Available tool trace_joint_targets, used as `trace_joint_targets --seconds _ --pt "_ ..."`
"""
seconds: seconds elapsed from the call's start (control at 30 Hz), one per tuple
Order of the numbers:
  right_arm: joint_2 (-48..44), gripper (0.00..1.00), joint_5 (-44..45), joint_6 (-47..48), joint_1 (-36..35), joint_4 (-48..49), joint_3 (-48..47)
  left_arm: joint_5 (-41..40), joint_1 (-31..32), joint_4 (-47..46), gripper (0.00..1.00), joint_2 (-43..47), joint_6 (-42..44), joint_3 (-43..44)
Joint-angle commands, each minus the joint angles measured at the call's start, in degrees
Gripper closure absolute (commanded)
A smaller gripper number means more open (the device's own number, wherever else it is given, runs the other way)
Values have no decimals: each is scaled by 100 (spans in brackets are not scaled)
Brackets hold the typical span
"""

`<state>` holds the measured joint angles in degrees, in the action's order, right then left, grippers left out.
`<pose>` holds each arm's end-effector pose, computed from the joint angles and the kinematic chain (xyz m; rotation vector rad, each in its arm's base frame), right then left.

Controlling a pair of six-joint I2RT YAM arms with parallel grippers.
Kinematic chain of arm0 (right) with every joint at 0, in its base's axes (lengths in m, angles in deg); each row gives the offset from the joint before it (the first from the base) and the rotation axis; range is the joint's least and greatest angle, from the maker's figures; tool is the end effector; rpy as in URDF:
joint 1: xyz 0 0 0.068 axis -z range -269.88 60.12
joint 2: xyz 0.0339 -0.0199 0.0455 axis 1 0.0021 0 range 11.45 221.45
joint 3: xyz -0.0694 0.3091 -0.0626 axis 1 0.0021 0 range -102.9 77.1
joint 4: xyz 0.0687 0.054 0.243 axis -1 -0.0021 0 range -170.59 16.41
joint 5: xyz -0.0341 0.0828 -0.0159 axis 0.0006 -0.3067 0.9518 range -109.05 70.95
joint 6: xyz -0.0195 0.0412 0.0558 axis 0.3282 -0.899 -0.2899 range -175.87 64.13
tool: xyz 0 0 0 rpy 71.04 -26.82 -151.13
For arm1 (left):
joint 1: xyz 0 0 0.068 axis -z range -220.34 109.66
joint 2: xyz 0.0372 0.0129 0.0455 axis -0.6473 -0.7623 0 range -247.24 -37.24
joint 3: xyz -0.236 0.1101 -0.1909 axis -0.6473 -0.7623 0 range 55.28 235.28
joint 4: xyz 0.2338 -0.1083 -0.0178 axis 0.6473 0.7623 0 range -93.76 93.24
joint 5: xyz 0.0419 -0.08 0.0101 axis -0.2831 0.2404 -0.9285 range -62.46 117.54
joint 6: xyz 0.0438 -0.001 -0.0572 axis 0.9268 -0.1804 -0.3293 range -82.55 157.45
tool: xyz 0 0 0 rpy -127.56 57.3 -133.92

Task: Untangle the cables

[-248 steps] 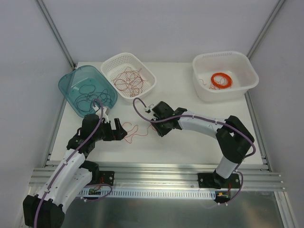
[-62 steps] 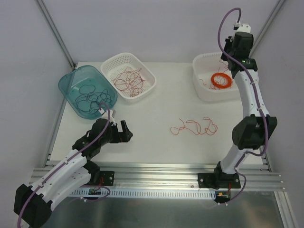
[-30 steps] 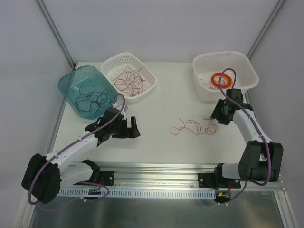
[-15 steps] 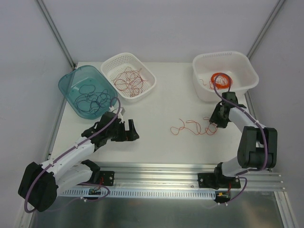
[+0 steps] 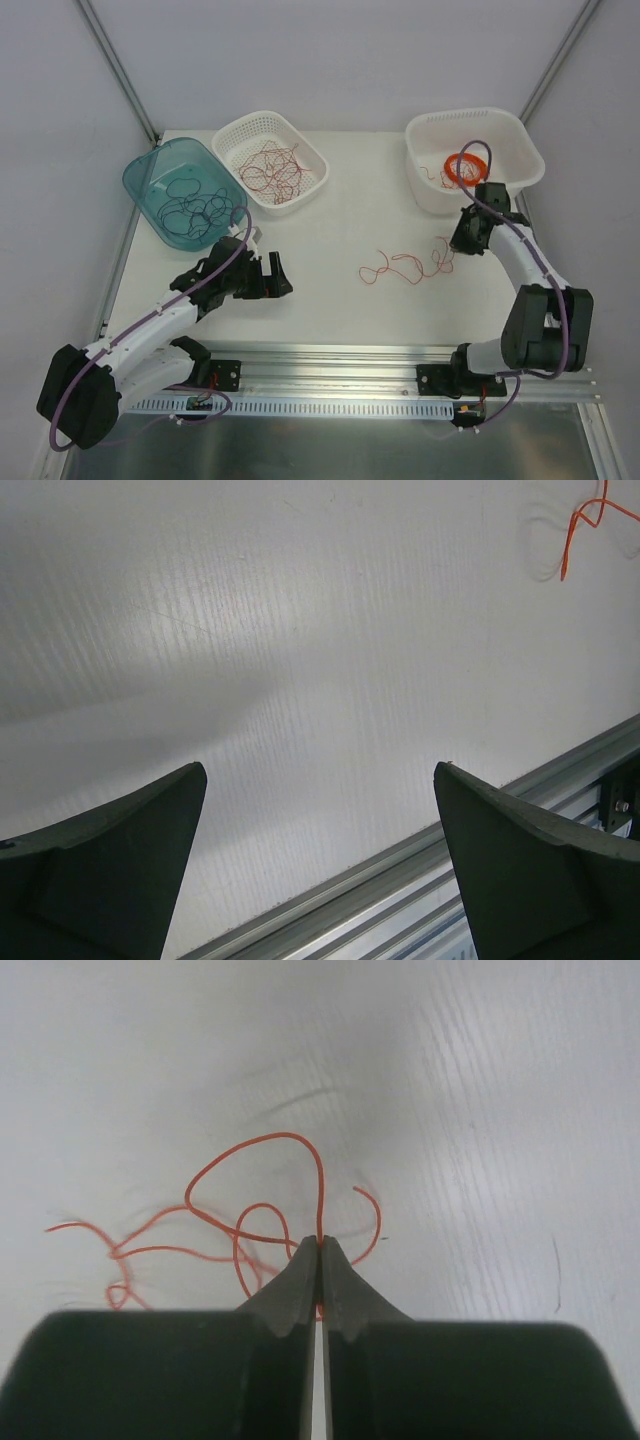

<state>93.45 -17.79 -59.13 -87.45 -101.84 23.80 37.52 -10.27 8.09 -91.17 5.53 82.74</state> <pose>0.2894 -0.0135 0.2506 0.1356 2.5611 -0.0225 0.1518 -0.0998 0.2322 0.0611 2.3442 -0.7595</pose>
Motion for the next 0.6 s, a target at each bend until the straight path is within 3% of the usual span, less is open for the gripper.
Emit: trace_joint_targets --seconds 0.0,0.27,0.4,0.57 --pt "-895 99 -282 230 29 -417 -926 -49 61 -78 1 14 116 83" --pt "-1783 99 -1039 590 29 -911 -2895 -101 61 -43 1 -170 344 286" --pt "-1679 99 -1128 599 29 -761 -3974 -347 70 -34 1 -91 476 330" --pt "-1380 99 -1154 547 29 -314 -4680 -532 70 80 2 49 634 409"
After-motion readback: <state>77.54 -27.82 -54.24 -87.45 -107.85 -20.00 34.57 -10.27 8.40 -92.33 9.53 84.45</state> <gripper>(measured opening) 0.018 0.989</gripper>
